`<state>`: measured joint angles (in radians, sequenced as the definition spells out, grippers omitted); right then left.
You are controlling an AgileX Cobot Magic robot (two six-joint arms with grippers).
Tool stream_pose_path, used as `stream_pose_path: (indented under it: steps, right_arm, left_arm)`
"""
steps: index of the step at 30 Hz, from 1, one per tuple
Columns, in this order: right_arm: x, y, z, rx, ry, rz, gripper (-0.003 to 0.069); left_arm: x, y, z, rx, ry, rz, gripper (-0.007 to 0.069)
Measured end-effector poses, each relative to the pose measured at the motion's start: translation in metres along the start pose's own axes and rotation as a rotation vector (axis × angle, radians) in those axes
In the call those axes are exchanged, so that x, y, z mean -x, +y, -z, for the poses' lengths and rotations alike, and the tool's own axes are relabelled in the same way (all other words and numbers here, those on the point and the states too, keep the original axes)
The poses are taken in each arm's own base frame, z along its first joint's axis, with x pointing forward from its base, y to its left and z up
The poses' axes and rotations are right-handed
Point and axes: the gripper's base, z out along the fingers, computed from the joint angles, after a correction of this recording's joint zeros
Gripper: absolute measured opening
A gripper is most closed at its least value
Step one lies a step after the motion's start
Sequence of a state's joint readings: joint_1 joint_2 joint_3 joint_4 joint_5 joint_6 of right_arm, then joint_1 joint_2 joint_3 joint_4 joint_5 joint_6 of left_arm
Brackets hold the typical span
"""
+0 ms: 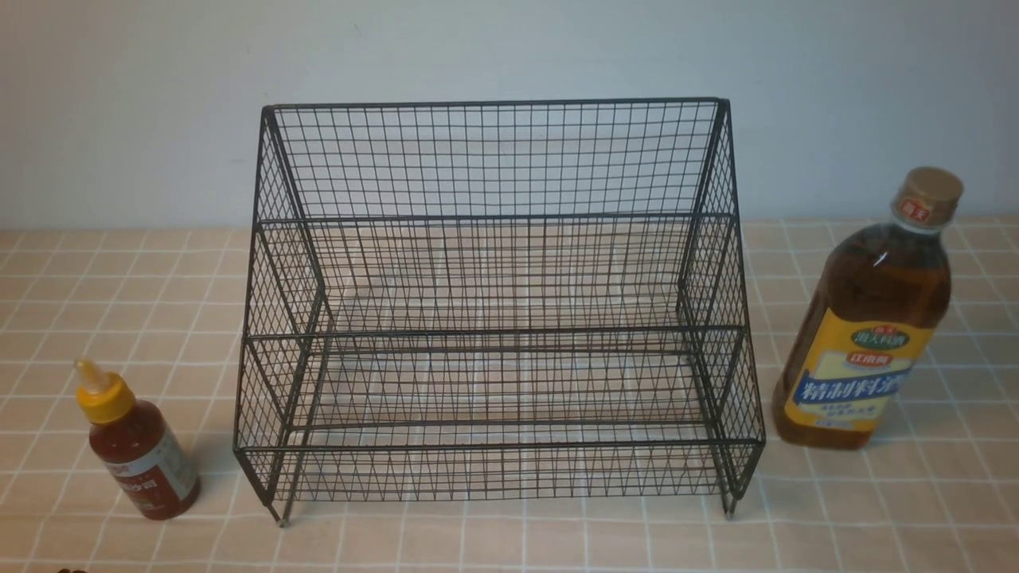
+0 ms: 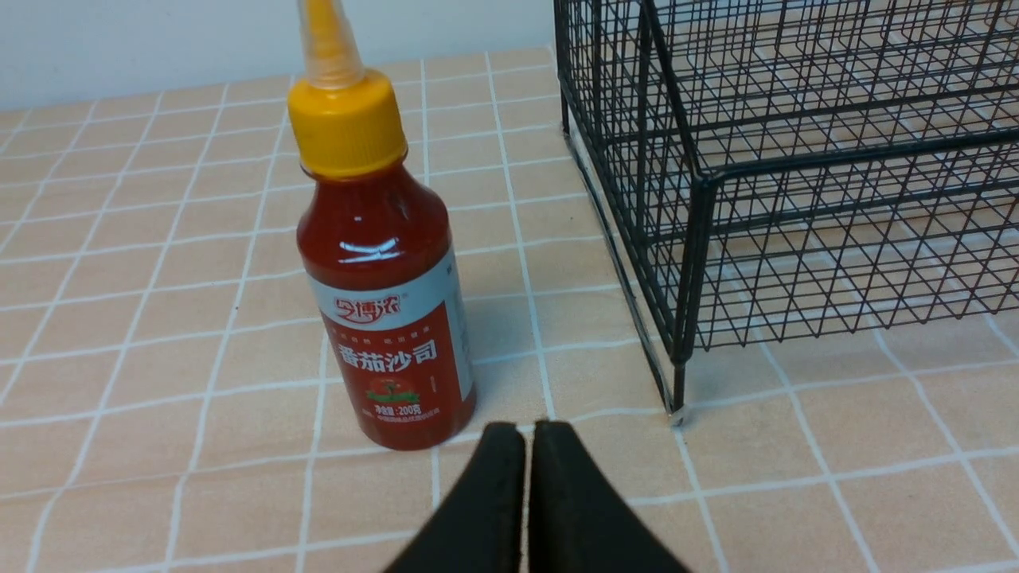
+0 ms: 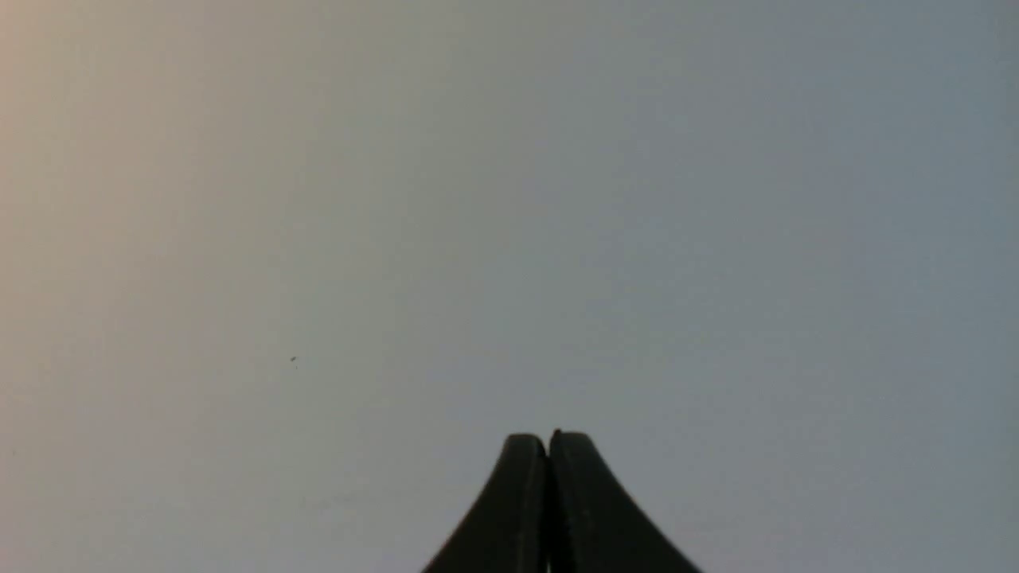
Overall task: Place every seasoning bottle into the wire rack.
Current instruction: Use the right arm to grab the condiment bottle closest to it
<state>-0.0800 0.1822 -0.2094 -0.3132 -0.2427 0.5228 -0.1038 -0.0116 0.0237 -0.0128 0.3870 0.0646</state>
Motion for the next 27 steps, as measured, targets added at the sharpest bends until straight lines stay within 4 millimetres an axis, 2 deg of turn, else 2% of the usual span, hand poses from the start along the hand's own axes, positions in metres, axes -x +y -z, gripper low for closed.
stream_pose_path:
  steps: [1, 3, 4, 7, 8, 10, 12, 14, 15, 16, 19, 20, 21, 23, 24, 27]
  right_arm:
    - [-0.001, 0.0, -0.003, 0.001, 0.015, 0.002, -0.0007]
    - [0.003, 0.004, -0.029, 0.06, 0.077, 0.033, 0.0006]
    - [0.001, 0.004, -0.033, 0.063, 0.094, 0.032, 0.0009]
    - [-0.002, 0.009, -0.075, 0.166, 0.188, 0.063, 0.0043]
    - [-0.005, 0.009, -0.079, 0.173, 0.208, 0.069, 0.0048]
    - [-0.011, 0.009, -0.1, 0.208, 0.263, 0.073, 0.0079]
    - [-0.019, 0.007, -0.124, 0.235, 0.319, 0.07, 0.0139]
    - [-0.028, 0.005, -0.14, 0.251, 0.366, 0.07, 0.0188]
    - [-0.032, 0.004, -0.15, 0.262, 0.383, 0.073, 0.0238]
    - [-0.035, 0.004, -0.152, 0.264, 0.394, 0.074, 0.0245]
    - [-0.051, 0.001, -0.172, 0.288, 0.438, 0.062, 0.0366]
    - [-0.052, 0.0, -0.173, 0.287, 0.441, 0.061, 0.0372]
    - [-0.06, -0.002, -0.18, 0.29, 0.462, 0.052, 0.0424]
    - [-0.07, -0.004, -0.184, 0.285, 0.49, 0.04, 0.0451]
    - [-0.082, -0.007, -0.187, 0.278, 0.524, 0.031, 0.048]
    - [-0.101, -0.012, -0.189, 0.266, 0.586, 0.038, 0.0497]
  left_arm:
    - [0.0, 0.0, 0.0, 0.0, 0.0, 0.0, -0.0007]
    - [0.0, 0.0, 0.0, 0.0, 0.0, 0.0, -0.0007]
    - [0.0, 0.0, 0.0, 0.0, 0.0, 0.0, -0.0007]
    - [0.0, 0.0, 0.0, 0.0, 0.0, 0.0, -0.0007]
    - [0.0, 0.0, 0.0, 0.0, 0.0, 0.0, -0.0007]
    - [0.0, 0.0, 0.0, 0.0, 0.0, 0.0, -0.0007]
    - [0.0, 0.0, 0.0, 0.0, 0.0, 0.0, -0.0007]
    - [0.0, 0.0, 0.0, 0.0, 0.0, 0.0, -0.0007]
    - [0.0, 0.0, 0.0, 0.0, 0.0, 0.0, -0.0007]
    - [0.0, 0.0, 0.0, 0.0, 0.0, 0.0, -0.0007]
    - [0.0, 0.0, 0.0, 0.0, 0.0, 0.0, -0.0007]
    - [0.0, 0.0, 0.0, 0.0, 0.0, 0.0, -0.0007]
    - [0.0, 0.0, 0.0, 0.0, 0.0, 0.0, -0.0007]
    - [0.0, 0.0, 0.0, 0.0, 0.0, 0.0, -0.0007]
    - [0.0, 0.0, 0.0, 0.0, 0.0, 0.0, -0.0007]
    - [0.0, 0.0, 0.0, 0.0, 0.0, 0.0, -0.0007]
